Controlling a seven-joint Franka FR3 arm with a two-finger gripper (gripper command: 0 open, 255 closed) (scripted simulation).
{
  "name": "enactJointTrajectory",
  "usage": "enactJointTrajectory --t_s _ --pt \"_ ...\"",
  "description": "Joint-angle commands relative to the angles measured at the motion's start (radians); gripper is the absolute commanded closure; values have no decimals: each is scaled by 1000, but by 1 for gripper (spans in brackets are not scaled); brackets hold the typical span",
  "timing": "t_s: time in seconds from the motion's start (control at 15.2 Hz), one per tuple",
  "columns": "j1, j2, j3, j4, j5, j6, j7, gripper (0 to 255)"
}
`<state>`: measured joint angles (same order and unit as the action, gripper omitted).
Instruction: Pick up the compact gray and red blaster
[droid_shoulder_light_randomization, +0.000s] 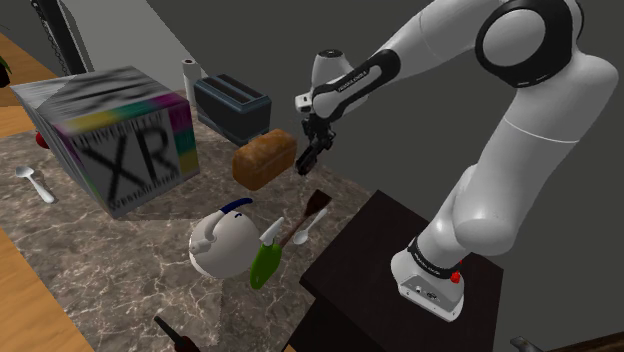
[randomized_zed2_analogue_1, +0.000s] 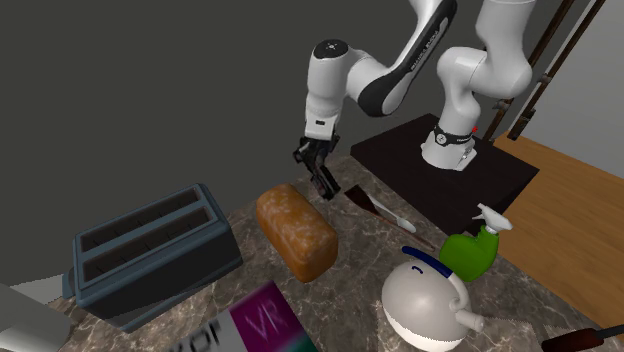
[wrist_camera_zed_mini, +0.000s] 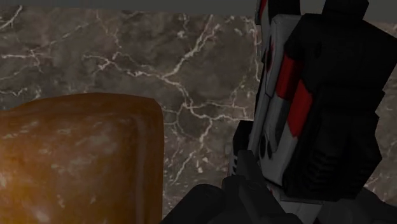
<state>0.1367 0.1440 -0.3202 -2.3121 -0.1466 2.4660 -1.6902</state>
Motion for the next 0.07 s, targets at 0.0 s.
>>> enactJointTrajectory --t_s 0.0 --pt "1 -8 0 1 -2 -8 1 255"
